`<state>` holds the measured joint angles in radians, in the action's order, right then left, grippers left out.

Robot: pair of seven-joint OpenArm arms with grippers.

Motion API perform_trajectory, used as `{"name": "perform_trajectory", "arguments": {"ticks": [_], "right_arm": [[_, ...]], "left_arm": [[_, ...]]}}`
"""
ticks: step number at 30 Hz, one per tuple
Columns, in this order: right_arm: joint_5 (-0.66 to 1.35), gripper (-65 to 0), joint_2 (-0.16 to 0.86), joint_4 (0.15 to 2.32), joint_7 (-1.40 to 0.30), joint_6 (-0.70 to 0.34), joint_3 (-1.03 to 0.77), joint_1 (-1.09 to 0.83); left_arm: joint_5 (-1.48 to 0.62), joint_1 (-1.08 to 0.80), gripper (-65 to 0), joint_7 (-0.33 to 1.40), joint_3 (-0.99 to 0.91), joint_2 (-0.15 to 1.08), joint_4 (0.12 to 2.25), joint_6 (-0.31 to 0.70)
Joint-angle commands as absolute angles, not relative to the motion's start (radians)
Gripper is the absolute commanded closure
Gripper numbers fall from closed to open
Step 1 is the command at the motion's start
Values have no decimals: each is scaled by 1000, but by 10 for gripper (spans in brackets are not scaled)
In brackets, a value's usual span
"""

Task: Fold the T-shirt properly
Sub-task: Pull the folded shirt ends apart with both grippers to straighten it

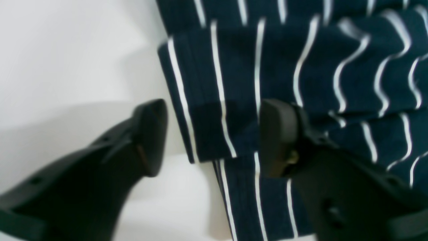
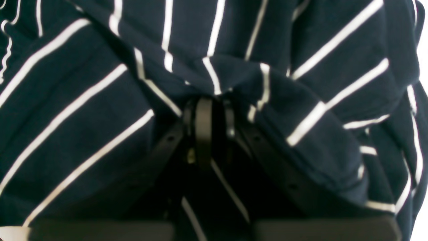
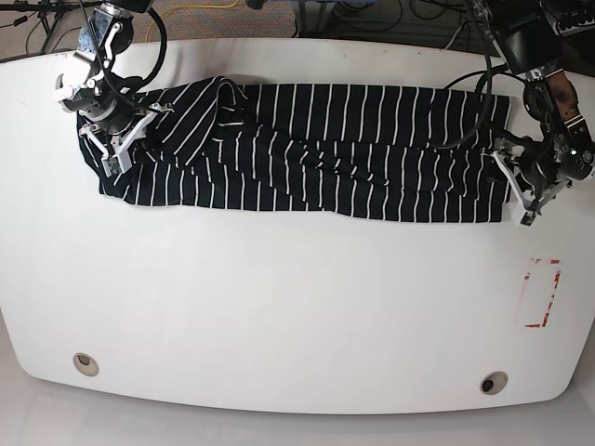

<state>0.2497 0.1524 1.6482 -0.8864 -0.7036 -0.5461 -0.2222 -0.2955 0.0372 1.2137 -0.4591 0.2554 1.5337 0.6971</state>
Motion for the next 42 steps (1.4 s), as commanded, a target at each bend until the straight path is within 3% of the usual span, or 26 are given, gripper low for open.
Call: {"name": "perform_trajectory", "arguments": {"ticks": [1,5,14,17,21,23,42], "right_arm": [[243,-41,157,1658,-900,-698,-547,-220],[243,-41,156,1658,-900,-698,-547,-220],[243,-41,156,1658,-900,-698,-547,-220],[243,-41,156,1658,-900,-698,-547,-220],[243,-41,156,1658,-900,-698,-547,-219],[243,-41,156,1658,-900,-698,-547,-219],[243,-41,156,1658,-900,-698,-547,-219]], "left_arm": [[-295,58,-268,1204,-461,263,1515,698],[-294,96,-229,1204,-455,266,1438,698],[-297,97,-310,1204,-455,271,1415,698],[-295,97,-251,1204,-455,269,1435,698],[-295,97,-81,1204,-452,269,1455,698],[-295,97,-35,1204,-452,268,1472,698],[-300,13,-42,1283,-452,269,1716,698]]}}
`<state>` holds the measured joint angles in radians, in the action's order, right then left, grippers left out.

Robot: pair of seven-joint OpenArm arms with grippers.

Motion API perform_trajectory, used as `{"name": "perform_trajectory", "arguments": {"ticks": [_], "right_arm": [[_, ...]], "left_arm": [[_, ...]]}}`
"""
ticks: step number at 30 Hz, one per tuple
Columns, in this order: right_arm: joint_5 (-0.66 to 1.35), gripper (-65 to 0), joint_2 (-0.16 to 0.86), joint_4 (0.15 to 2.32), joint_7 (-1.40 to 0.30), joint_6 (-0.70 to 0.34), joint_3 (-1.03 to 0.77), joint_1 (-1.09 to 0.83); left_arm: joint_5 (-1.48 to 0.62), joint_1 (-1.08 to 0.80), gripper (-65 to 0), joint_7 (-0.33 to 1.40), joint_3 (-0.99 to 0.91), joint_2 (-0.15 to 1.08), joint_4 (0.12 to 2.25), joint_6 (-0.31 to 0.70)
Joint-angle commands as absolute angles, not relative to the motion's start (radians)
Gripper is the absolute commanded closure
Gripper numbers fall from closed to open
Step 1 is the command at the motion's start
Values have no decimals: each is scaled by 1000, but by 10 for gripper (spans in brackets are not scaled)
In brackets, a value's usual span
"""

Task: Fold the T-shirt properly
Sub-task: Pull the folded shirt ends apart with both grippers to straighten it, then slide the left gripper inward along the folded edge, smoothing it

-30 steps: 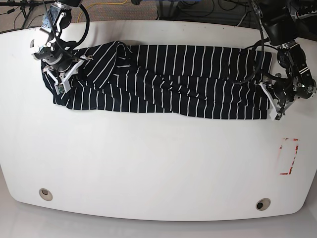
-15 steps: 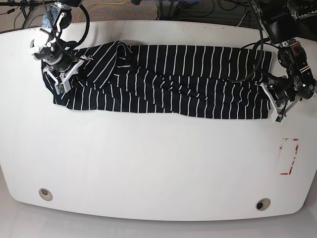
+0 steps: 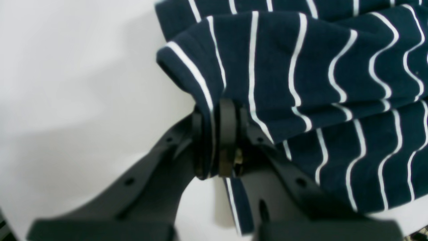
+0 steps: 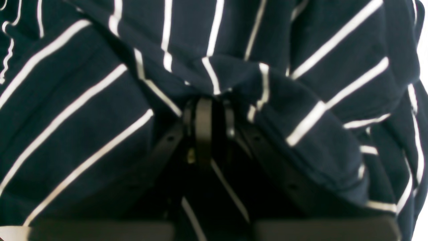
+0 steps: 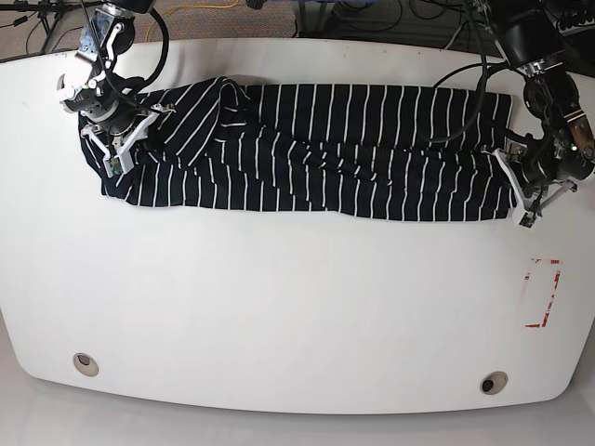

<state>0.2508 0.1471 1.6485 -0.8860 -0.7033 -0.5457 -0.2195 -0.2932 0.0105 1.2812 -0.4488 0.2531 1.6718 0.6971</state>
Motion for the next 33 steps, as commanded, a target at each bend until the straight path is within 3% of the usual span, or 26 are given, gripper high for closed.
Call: {"name": "perform_trajectory", "arguments": {"ticks": [1,11,33], "right_arm": [[243,-41,156,1658,-900,-698,-547,-219],[243,-41,156,1658,-900,-698,-547,-219],[243,-41,156,1655,-900,-698,-549,-219]], "left_arm": [[-300,8,-42,1291,-453,269,1732,698],[-302,-56,-42,1366,-453,271,1844,698],[-300,-196,-46,1394,-449,364,1839,698]]}}
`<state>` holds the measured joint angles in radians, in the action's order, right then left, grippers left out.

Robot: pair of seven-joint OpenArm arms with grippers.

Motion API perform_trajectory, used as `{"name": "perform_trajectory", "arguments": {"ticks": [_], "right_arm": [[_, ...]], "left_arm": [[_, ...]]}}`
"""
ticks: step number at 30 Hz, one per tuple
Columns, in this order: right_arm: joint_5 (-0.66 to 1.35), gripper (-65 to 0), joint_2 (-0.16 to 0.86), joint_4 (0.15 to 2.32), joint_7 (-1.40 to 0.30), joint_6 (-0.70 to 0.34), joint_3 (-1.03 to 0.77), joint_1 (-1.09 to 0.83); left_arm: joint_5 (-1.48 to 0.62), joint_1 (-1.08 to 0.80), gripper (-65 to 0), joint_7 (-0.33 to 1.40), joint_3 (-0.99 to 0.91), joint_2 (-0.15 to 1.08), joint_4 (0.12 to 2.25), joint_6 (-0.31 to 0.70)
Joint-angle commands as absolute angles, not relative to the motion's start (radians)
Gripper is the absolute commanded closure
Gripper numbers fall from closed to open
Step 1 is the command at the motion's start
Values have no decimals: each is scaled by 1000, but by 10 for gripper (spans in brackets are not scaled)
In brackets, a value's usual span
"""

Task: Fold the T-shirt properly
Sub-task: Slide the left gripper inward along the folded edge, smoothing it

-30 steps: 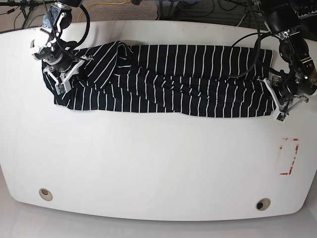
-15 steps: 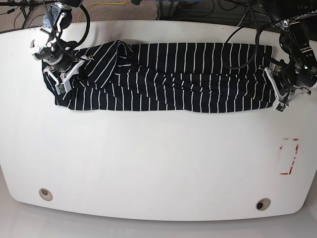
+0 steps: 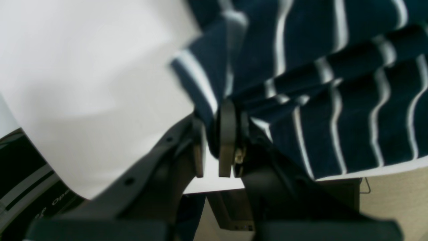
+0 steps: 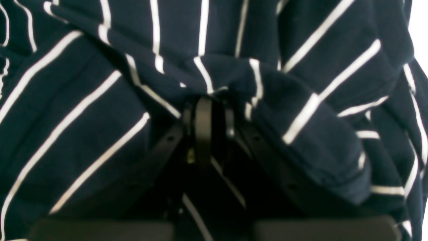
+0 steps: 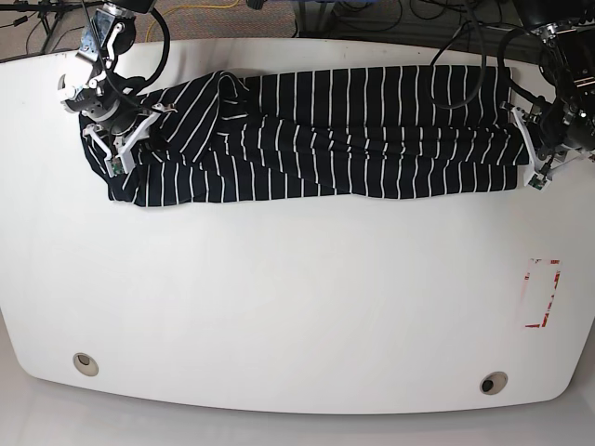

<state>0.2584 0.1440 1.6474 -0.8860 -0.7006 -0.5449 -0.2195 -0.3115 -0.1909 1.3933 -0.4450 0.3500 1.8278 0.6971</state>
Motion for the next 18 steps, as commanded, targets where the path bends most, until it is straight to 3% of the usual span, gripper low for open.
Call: {"name": "perform_trajectory", "arguments": {"ticks": [1,4,10,18], "right_arm": [[243,-41,156,1655,-900,-698,-549,-219],[243,-41,154,1655,-900,-698,-549,-219],[243,-41,154,1673,-903,-698,-549,-219],[243,-43,117,1862,-975,-698,-553,-228]], "left_arm": [[-300,-199,-51,1394,-449,364,1839,698],[-300,-209,-118,1392,-443,364,1839,698],[-302,-216,-342,1392,-412,360,1847,698],[-340,-209,-360,1396,-412,358,1952,698]]}}
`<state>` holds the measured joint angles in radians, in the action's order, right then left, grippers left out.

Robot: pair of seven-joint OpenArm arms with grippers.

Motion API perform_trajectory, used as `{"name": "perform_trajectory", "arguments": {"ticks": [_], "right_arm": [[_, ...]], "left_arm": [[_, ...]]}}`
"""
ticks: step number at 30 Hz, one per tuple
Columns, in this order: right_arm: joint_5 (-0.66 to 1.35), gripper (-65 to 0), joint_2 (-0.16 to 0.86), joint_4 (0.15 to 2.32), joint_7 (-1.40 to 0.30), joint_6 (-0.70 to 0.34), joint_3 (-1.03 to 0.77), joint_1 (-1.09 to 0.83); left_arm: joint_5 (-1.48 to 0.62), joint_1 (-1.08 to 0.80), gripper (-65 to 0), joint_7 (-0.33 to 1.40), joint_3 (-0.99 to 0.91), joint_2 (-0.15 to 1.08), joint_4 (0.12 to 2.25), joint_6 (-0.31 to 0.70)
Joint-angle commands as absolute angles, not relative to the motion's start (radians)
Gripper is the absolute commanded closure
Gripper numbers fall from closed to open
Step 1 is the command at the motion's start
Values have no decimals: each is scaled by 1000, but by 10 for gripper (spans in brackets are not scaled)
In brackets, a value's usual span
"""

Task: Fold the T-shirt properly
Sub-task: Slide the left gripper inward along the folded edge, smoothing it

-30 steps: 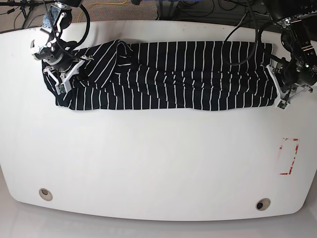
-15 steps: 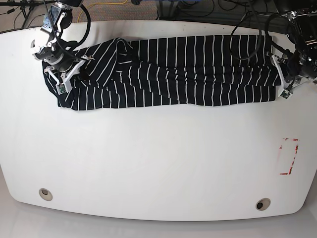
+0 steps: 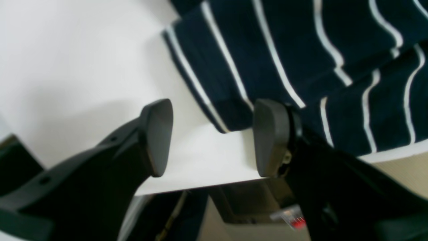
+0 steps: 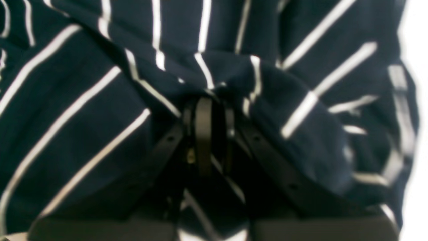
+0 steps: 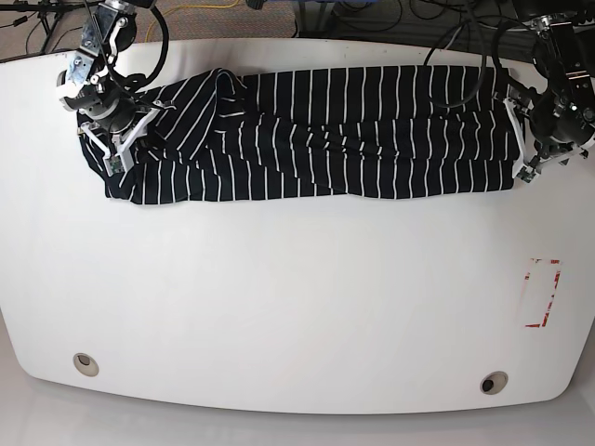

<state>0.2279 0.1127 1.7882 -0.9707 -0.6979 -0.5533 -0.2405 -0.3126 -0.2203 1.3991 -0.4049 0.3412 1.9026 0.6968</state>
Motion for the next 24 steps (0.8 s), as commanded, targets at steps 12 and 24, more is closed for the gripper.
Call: {"name": "perform_trajectory", "arguments": {"ticks": [12,24], "right_arm": [[271,-43,67,2025,-1113,-698,-547,-203],[200,-43,15,1963,-1089,-698,-550,-202]], "left_arm": [[-486,-179,-358,1362,-406,275,1943,698],[-486,-185,-358,1227,-308,252,1834,690]]}}
